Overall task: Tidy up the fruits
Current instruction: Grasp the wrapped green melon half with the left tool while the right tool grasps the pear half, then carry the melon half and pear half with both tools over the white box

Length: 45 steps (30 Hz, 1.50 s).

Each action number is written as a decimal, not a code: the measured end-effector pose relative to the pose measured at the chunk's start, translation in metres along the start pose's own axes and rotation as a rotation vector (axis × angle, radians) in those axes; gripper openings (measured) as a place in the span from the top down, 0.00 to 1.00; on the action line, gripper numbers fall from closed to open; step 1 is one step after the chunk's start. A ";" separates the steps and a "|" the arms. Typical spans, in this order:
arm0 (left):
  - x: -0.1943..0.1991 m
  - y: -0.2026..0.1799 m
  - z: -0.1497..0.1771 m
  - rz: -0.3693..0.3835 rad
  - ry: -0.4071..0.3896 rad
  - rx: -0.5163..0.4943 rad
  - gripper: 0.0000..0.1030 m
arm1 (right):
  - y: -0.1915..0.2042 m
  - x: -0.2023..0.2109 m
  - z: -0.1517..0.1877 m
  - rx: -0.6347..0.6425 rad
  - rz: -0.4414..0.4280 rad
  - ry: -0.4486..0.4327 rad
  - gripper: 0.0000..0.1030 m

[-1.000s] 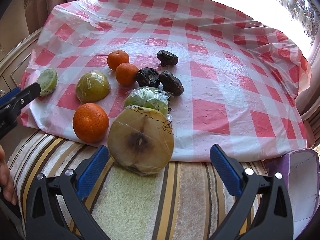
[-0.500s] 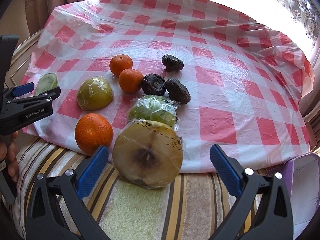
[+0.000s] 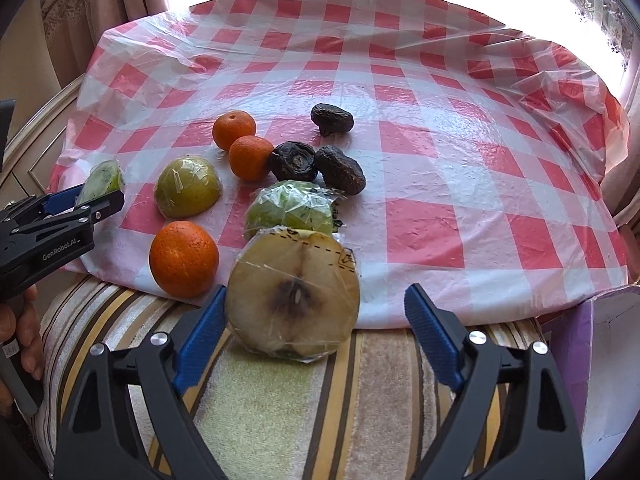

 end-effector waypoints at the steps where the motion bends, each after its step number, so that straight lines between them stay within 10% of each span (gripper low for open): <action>1: 0.002 -0.003 0.004 0.024 0.008 0.001 0.46 | -0.003 0.001 0.001 -0.005 0.002 -0.004 0.12; 31: 0.011 -0.016 0.023 0.087 0.024 0.000 0.39 | 0.001 -0.002 0.001 0.021 0.057 -0.001 0.08; 36: 0.013 -0.019 0.025 0.081 0.018 -0.015 0.44 | -0.001 -0.002 0.002 -0.011 -0.022 -0.005 0.38; 45: 0.027 -0.017 0.023 0.080 -0.023 0.012 0.45 | -0.012 0.008 0.005 -0.071 -0.126 -0.041 0.38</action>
Point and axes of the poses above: each gripper's, at about its wrist camera, not at the fingertips, and x roughly against the way its jaws point, y to its left, z to its underside, the point moved 5 cm from there along -x, roughly the way its jaws point, and after that the axes turned 5 degrees about x, right-handed, at the moved point
